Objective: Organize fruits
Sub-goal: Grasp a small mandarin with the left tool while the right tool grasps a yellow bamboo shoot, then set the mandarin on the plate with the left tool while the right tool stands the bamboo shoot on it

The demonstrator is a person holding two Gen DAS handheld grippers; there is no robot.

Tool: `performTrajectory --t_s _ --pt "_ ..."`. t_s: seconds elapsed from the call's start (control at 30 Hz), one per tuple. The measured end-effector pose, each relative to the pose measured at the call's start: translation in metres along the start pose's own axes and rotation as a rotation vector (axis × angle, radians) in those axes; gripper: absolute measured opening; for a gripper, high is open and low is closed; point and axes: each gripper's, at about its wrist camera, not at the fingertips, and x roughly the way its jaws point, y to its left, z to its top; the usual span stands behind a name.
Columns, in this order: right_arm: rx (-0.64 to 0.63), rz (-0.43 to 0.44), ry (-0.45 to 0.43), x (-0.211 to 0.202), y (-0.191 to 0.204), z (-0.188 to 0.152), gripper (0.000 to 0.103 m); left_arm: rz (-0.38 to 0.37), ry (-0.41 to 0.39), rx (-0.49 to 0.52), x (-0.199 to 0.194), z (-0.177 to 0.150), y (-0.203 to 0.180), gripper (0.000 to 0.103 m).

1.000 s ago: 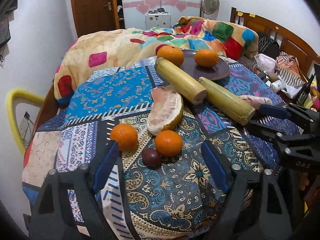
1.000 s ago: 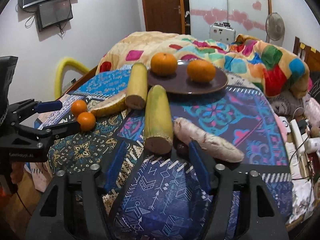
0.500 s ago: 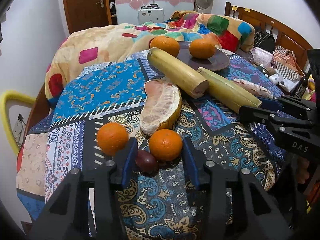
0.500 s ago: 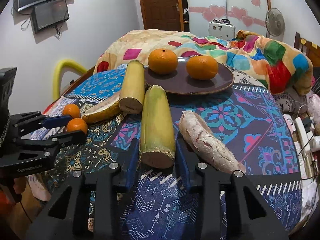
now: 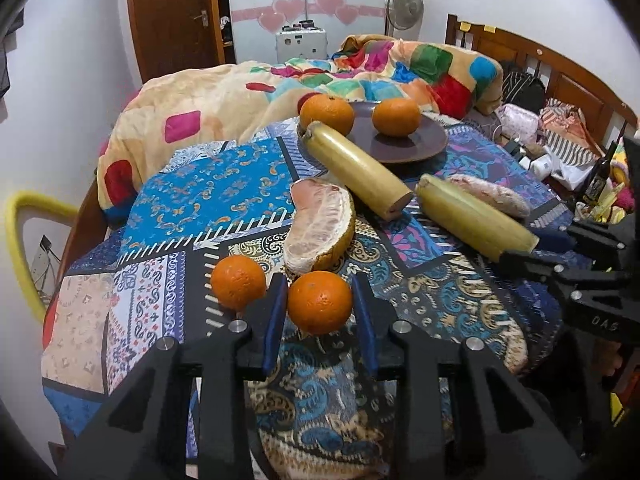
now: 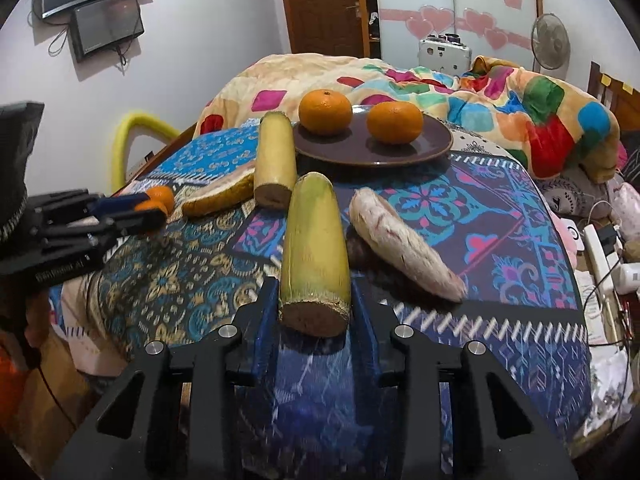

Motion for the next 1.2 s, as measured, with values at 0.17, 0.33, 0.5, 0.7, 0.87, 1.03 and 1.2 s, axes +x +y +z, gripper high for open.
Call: performTrajectory --t_s 0.17,0.33,0.5,0.7,0.87,1.03,1.2 --pt "-0.006 0.021 0.015 -0.008 0.002 -0.004 0.035 -0.026 0.002 -0.007 -0.011 -0.008 -0.004 0.033" --pt "-0.041 0.040 0.044 -0.005 0.004 0.001 0.039 -0.036 0.035 0.027 0.001 -0.018 -0.013 0.033" --pt "-0.042 0.045 0.053 0.007 0.002 0.011 0.040 -0.040 0.022 0.031 0.008 -0.019 -0.015 0.033" --pt "-0.030 0.068 0.075 0.029 0.002 0.027 0.040 -0.037 0.036 0.023 0.021 -0.026 -0.007 0.034" --pt "-0.012 0.079 0.096 0.043 0.000 0.032 0.040 -0.082 0.033 -0.019 0.020 -0.027 0.002 0.033" --pt "-0.008 0.077 0.085 0.042 0.001 0.033 0.037 -0.054 0.021 0.001 0.018 -0.025 -0.002 0.032" --pt "0.004 0.071 0.039 0.026 -0.001 0.033 0.036 -0.043 -0.009 -0.008 0.011 -0.016 -0.002 0.032"
